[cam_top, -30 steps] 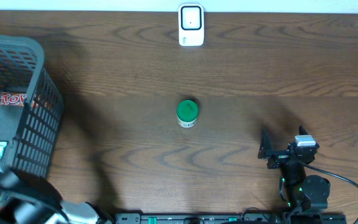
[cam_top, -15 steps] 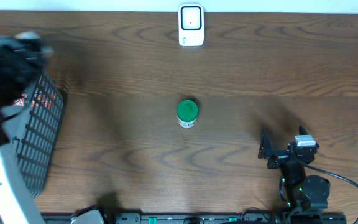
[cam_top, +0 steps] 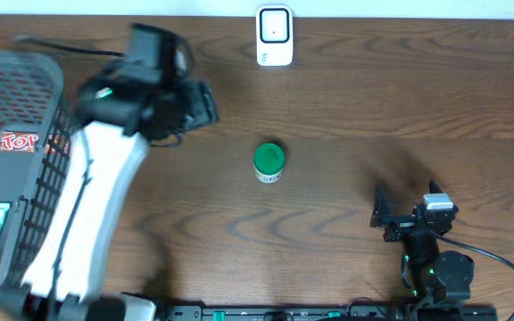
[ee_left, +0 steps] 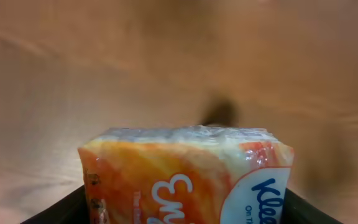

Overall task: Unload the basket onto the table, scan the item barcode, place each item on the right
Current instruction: 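Carry the orange pack out and place it beside the jar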

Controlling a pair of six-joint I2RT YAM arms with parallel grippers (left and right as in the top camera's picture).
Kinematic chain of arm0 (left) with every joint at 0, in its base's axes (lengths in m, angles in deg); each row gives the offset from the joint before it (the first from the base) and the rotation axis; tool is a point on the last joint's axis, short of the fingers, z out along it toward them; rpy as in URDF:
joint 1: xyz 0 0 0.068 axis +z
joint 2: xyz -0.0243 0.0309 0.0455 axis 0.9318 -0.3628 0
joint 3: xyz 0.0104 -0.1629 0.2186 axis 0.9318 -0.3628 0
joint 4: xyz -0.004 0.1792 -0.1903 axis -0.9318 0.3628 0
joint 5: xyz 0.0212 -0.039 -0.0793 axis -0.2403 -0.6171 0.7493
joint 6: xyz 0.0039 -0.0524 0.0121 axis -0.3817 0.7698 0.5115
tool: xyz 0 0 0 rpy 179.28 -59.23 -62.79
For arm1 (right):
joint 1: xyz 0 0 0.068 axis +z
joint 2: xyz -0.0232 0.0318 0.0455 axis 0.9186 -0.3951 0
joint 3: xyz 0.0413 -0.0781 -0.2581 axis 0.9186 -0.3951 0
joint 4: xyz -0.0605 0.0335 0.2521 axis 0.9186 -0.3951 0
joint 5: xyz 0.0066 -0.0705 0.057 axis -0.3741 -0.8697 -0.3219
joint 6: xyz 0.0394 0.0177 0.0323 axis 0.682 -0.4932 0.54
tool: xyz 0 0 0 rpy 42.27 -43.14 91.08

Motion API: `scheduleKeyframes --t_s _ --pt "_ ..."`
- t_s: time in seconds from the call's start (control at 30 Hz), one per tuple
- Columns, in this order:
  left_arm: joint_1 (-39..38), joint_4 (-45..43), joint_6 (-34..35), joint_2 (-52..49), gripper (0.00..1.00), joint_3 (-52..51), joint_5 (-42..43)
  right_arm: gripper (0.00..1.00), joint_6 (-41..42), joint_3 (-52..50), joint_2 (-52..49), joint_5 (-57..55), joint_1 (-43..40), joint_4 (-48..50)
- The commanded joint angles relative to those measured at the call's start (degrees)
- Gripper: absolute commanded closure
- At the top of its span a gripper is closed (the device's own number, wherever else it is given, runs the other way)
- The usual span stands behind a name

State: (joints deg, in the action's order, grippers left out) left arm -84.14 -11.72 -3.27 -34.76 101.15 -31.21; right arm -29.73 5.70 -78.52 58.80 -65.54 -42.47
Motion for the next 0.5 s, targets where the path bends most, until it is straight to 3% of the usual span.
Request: scheduleKeyframes --t_s 0.0,0.2,0.47 --pt "-1.79 0.37 -1.31 -5.31 0.30 -2.73 -4.24 0.01 -0.48 -0.20 0.13 -0.28 -0.39 -0.07" --pt "-3.23 -6.01 -0.20 -13.92 0.30 -12.74 -4.13 0.01 -0.48 -0.20 0.13 -0.26 -0.39 -0.07" --pt "-4.55 -19.98 0.26 -14.80 0.30 -25.14 1.86 0.01 -0.48 -0.20 0.13 -0.26 -0.39 -0.07"
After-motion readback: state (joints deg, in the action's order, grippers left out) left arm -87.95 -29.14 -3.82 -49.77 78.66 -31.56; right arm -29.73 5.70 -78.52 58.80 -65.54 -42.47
